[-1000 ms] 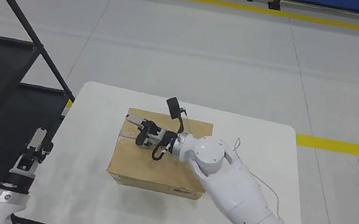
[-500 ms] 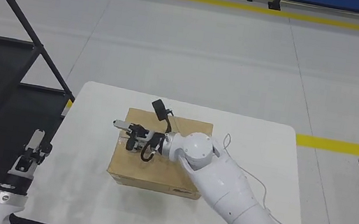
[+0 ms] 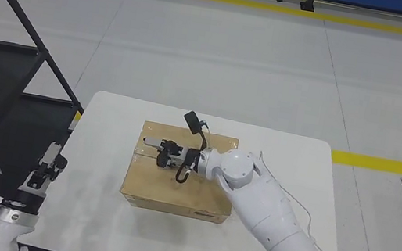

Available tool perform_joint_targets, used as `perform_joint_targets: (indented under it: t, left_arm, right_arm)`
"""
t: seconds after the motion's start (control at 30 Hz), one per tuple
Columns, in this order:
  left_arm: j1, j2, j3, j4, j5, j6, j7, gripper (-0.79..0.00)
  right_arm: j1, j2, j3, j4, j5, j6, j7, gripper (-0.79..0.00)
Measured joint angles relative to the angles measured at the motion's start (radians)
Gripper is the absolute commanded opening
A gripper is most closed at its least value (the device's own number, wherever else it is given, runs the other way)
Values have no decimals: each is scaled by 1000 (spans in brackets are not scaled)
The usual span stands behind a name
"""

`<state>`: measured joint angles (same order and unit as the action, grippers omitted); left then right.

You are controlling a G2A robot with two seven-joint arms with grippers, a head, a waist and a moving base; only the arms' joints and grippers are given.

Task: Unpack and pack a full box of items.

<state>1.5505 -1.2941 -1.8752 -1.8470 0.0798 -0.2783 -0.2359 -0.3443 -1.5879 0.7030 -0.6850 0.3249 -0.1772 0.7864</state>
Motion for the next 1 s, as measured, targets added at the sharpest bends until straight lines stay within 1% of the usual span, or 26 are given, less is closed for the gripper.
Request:
perform_joint_targets:
  t: [0.2, 0.33, 0.53, 0.73, 1.0]
  left_arm:
    - [-10, 2, 18, -2, 16, 12, 1, 0]
    - [-17, 3, 29, -5, 27, 20, 0, 0]
    - [-28, 5, 47, -9, 42, 30, 2, 0]
    - [-32, 7, 57, -12, 52, 38, 6, 0]
    - [-43, 9, 76, -17, 73, 58, 8, 0]
  right_arm:
    - [-75, 60, 79, -135, -86, 50, 5, 0]
    - [-141, 102, 145, -252, -150, 104, 7, 0]
    - [-230, 151, 240, -404, -238, 189, 3, 0]
    - [-296, 186, 327, -494, -294, 247, 2, 0]
    - [-364, 219, 409, -556, -328, 260, 37, 0]
